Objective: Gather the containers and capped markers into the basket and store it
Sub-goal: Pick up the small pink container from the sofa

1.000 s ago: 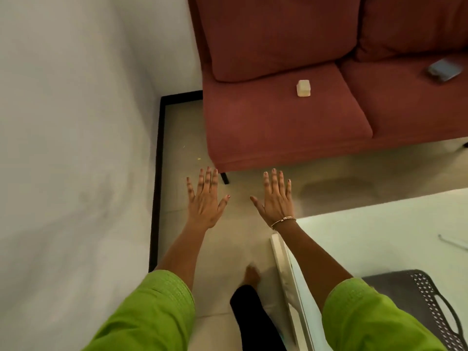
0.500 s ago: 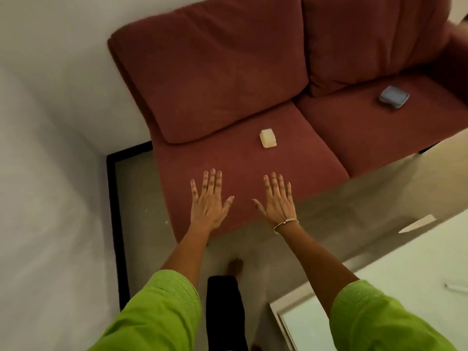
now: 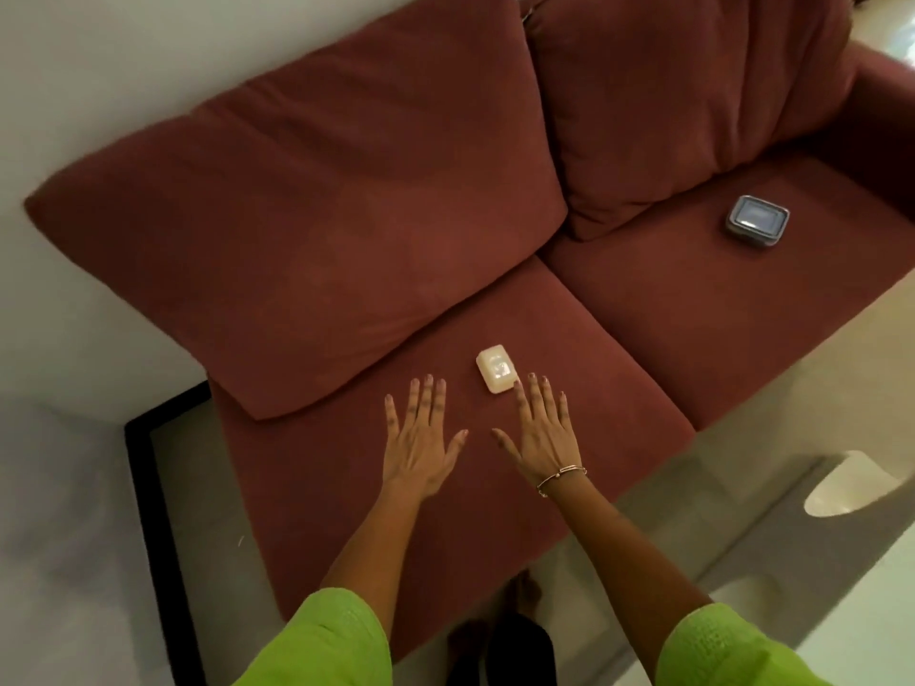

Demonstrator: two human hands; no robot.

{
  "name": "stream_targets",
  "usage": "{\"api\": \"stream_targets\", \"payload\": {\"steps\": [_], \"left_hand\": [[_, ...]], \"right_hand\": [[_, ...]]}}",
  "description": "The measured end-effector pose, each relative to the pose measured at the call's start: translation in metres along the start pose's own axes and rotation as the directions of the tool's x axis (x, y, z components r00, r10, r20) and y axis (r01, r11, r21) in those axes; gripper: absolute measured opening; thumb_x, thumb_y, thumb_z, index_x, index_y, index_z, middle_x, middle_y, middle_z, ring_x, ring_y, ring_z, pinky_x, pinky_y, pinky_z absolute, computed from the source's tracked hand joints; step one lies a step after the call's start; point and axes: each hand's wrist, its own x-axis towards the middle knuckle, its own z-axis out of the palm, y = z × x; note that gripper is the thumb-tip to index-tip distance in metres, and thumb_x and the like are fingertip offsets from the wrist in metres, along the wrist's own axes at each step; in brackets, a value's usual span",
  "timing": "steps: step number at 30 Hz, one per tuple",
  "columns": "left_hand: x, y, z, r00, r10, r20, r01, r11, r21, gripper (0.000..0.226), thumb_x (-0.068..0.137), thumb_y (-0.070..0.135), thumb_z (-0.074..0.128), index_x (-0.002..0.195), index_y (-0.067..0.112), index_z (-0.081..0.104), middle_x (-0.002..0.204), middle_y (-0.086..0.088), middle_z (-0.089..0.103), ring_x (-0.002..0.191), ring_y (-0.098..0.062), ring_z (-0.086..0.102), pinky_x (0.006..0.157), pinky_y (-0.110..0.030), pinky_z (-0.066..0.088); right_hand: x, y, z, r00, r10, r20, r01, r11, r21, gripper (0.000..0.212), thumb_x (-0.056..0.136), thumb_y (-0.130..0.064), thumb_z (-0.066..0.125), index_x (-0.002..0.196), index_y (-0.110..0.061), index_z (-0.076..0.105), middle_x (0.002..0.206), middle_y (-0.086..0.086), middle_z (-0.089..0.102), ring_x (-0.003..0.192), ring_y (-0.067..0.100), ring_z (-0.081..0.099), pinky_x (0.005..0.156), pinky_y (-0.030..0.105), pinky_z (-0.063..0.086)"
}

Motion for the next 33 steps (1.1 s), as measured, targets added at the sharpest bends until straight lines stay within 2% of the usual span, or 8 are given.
{"api": "stream_targets", "payload": {"steps": [6, 13, 20, 23, 25, 28, 31, 33], "left_hand": [[0.069, 0.020, 0.016, 0.999, -0.052, 0.010, 0.052, 0.998, -0.038, 0.073, 0.085, 0.056, 0.004, 0.143, 0.017, -0.017, 0.156, -0.004, -0.012, 0.141, -0.019, -0.018, 0.114, -0.051, -0.011], [0.131, 0.011, 0.077, 0.995, -0.077, 0.068, 0.077, 0.997, -0.007, 0.071, 0.085, 0.055, 0.001, 0.141, 0.016, -0.020, 0.156, -0.004, -0.014, 0.140, -0.019, -0.020, 0.114, -0.050, -0.012], [0.145, -0.007, 0.108, 0.993, -0.059, 0.102, 0.055, 0.997, 0.048, 0.076, 0.080, 0.055, -0.003, 0.144, 0.016, -0.013, 0.157, -0.004, -0.004, 0.142, -0.019, -0.014, 0.114, -0.051, -0.011], [0.144, -0.003, 0.100, 0.994, -0.014, 0.110, 0.009, 0.999, 0.050, 0.069, 0.091, 0.051, 0.012, 0.145, 0.015, -0.011, 0.157, -0.004, -0.005, 0.143, -0.019, -0.012, 0.114, -0.051, -0.010], [0.144, 0.007, 0.085, 0.994, 0.040, 0.098, -0.044, 0.998, 0.042, 0.068, 0.095, 0.044, 0.025, 0.145, 0.014, -0.010, 0.157, -0.004, -0.005, 0.143, -0.019, -0.011, 0.115, -0.052, -0.008], [0.143, 0.028, 0.060, 0.986, 0.143, 0.081, -0.148, 0.987, 0.068, 0.069, 0.095, 0.035, 0.030, 0.143, 0.014, -0.016, 0.157, -0.005, -0.006, 0.143, -0.019, -0.013, 0.115, -0.052, -0.008], [0.141, 0.061, 0.037, 0.957, 0.278, 0.084, -0.284, 0.957, 0.067, 0.070, 0.095, 0.030, 0.031, 0.142, 0.014, -0.018, 0.157, -0.005, -0.006, 0.143, -0.019, -0.013, 0.114, -0.051, -0.010], [0.138, 0.088, 0.028, 0.924, 0.374, 0.077, -0.379, 0.923, 0.069, 0.069, 0.093, 0.027, 0.032, 0.144, 0.013, -0.013, 0.158, -0.005, -0.002, 0.143, -0.020, -0.010, 0.114, -0.052, -0.009]], "right_hand": [[0.078, 0.027, 0.014, 0.998, -0.002, 0.060, 0.001, 1.000, 0.024, 0.090, 0.077, -0.069, 0.019, 0.144, -0.008, 0.014, 0.152, 0.016, 0.024, 0.141, 0.034, 0.017, 0.115, 0.052, 0.015], [0.151, 0.038, 0.085, 0.990, 0.019, 0.143, -0.027, 0.998, 0.054, 0.099, 0.072, -0.072, 0.041, 0.140, -0.003, 0.020, 0.129, 0.016, 0.049, 0.111, 0.032, 0.049, 0.093, 0.042, 0.044], [0.172, 0.031, 0.119, 0.988, 0.137, 0.064, -0.141, 0.988, 0.057, 0.090, 0.072, -0.043, 0.067, 0.138, 0.001, 0.023, 0.121, 0.017, 0.052, 0.107, 0.031, 0.051, 0.086, 0.040, 0.048], [0.170, 0.032, 0.111, 0.978, 0.188, 0.089, -0.205, 0.948, 0.243, 0.084, 0.072, -0.032, 0.067, 0.137, 0.000, 0.023, 0.127, 0.018, 0.046, 0.113, 0.032, 0.047, 0.096, 0.040, 0.043], [0.159, 0.034, 0.096, 0.947, 0.281, 0.152, -0.319, 0.788, 0.527, 0.090, 0.064, -0.024, 0.071, 0.137, -0.004, 0.021, 0.128, 0.016, 0.046, 0.115, 0.032, 0.047, 0.099, 0.040, 0.042], [0.132, 0.042, 0.061, 0.863, 0.400, 0.308, -0.438, 0.288, 0.852, 0.084, 0.065, -0.011, 0.068, 0.134, -0.028, 0.024, 0.120, 0.010, 0.049, 0.098, 0.030, 0.056, 0.081, 0.041, 0.052], [0.095, 0.063, 0.030, 0.842, 0.275, 0.465, -0.395, -0.274, 0.877, 0.059, 0.073, -0.006, 0.059, 0.115, -0.041, 0.038, 0.112, 0.005, 0.047, 0.084, 0.024, 0.055, 0.067, 0.043, 0.052], [0.073, 0.078, 0.012, 0.831, 0.222, 0.510, -0.354, -0.497, 0.792, 0.050, 0.071, -0.011, 0.061, 0.106, -0.041, 0.041, 0.107, 0.003, 0.048, 0.084, 0.025, 0.054, 0.066, 0.044, 0.051]]}}
